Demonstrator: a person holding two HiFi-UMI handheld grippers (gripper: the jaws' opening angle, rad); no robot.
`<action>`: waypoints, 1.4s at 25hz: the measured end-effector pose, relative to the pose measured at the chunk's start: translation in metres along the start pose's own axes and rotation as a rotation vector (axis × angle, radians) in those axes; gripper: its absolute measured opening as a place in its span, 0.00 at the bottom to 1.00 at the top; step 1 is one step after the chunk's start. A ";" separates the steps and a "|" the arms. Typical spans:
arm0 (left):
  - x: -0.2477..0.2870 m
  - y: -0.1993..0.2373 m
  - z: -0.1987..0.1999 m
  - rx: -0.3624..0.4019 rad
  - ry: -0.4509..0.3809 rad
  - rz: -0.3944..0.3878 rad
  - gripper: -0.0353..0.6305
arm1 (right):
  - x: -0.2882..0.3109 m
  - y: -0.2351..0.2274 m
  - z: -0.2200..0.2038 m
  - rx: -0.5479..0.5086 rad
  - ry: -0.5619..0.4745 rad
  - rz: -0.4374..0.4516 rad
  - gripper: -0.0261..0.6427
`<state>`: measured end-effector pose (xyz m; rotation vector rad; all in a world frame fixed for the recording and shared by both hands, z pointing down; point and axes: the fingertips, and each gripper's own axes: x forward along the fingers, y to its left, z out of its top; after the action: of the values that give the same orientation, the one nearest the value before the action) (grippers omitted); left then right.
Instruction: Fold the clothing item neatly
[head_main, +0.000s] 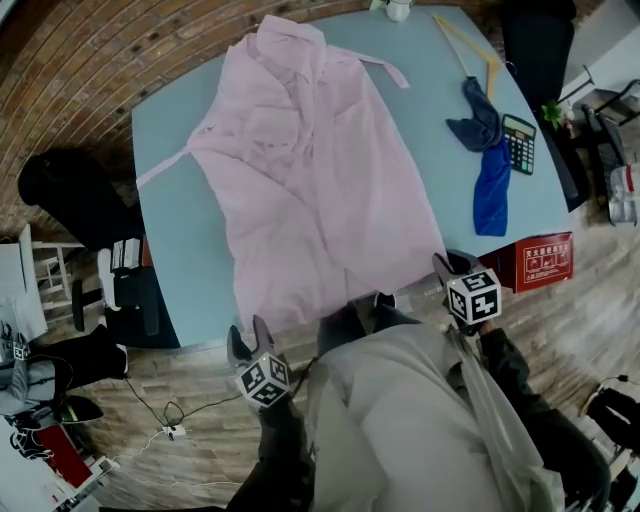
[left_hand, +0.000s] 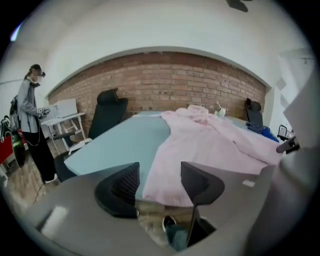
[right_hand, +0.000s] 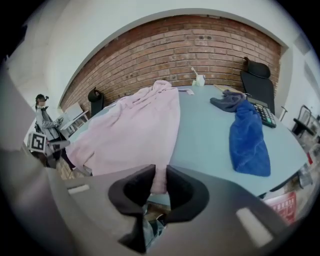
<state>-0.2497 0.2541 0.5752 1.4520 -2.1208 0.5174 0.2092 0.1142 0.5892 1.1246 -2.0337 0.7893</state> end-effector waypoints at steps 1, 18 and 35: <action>0.003 -0.001 -0.008 -0.012 0.027 -0.018 0.46 | 0.000 0.000 0.000 0.034 -0.008 0.007 0.14; -0.060 -0.051 -0.011 -0.116 0.173 -0.326 0.12 | -0.063 0.006 -0.011 0.173 0.047 0.137 0.08; -0.011 -0.041 0.270 -0.325 -0.189 -0.482 0.12 | -0.084 0.034 0.251 -0.085 -0.184 0.318 0.08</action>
<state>-0.2611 0.0928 0.3547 1.7824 -1.7833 -0.1429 0.1470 -0.0229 0.3694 0.8632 -2.4165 0.7651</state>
